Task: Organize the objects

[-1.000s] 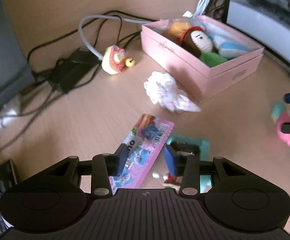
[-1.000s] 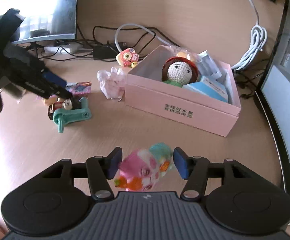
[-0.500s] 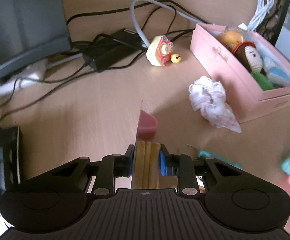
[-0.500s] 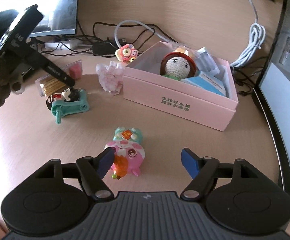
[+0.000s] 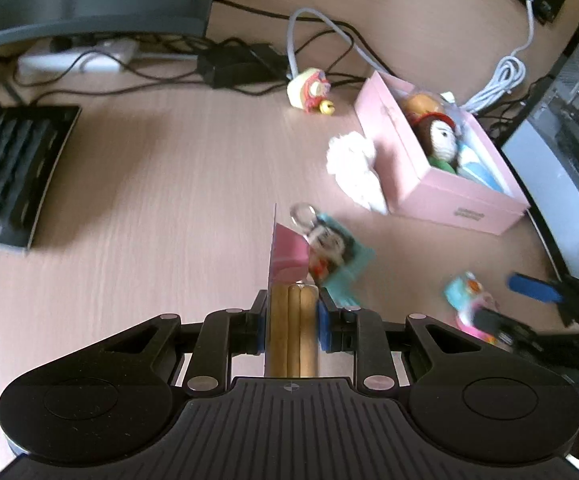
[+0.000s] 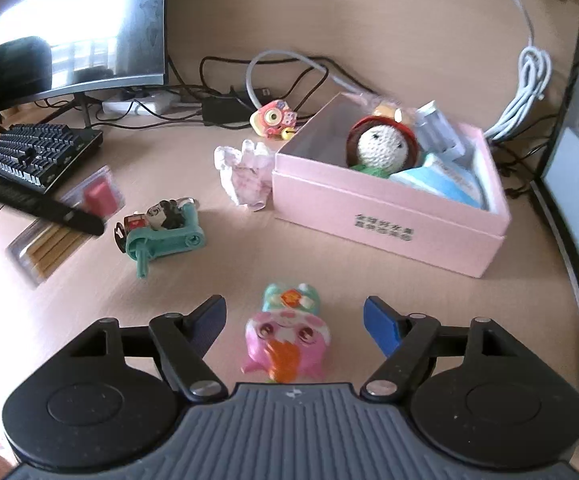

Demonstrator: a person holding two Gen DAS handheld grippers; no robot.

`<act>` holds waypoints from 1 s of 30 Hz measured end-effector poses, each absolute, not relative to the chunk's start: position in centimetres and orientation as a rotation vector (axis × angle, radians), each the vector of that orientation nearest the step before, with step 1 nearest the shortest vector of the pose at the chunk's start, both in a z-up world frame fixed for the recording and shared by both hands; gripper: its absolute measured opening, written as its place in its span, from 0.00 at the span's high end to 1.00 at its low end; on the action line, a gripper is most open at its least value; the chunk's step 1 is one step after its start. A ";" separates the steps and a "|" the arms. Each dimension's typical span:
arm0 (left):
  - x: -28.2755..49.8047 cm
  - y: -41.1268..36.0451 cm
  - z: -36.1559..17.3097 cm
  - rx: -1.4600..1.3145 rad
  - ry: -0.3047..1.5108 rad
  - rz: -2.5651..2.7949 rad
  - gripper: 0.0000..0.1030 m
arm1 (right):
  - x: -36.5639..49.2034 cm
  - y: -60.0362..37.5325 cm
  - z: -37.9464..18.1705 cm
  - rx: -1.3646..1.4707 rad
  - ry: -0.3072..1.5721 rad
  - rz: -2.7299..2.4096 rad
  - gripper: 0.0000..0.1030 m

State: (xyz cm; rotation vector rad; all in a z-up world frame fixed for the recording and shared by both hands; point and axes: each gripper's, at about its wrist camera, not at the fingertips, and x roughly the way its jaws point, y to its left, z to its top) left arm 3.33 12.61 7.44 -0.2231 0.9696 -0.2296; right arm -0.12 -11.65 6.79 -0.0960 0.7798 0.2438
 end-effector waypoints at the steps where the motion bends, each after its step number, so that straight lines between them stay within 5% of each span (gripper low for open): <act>1: 2.9 12.5 7.6 -0.226 0.972 -0.233 0.74 | 0.4 -11.5 6.4 -0.089 0.787 0.243 0.26; 6: 0.8 12.2 8.2 -0.228 0.977 -0.259 0.74 | 2.6 -11.0 5.0 -0.074 0.809 0.218 0.28; 8: 0.2 12.0 8.2 -0.218 0.984 -0.269 0.74 | 3.3 -10.7 4.5 -0.093 0.832 0.223 0.46; 9: 0.0 11.9 8.3 -0.211 0.987 -0.275 0.74 | 3.5 -10.4 4.3 -0.104 0.847 0.220 0.64; 18: 2.4 10.3 10.8 -0.232 0.929 -0.373 0.74 | 0.2 -12.6 7.7 -0.082 0.792 0.191 0.67; 30: 16.5 0.7 14.3 -0.387 0.820 -0.465 0.74 | -3.7 -18.1 11.7 0.011 0.685 0.078 0.67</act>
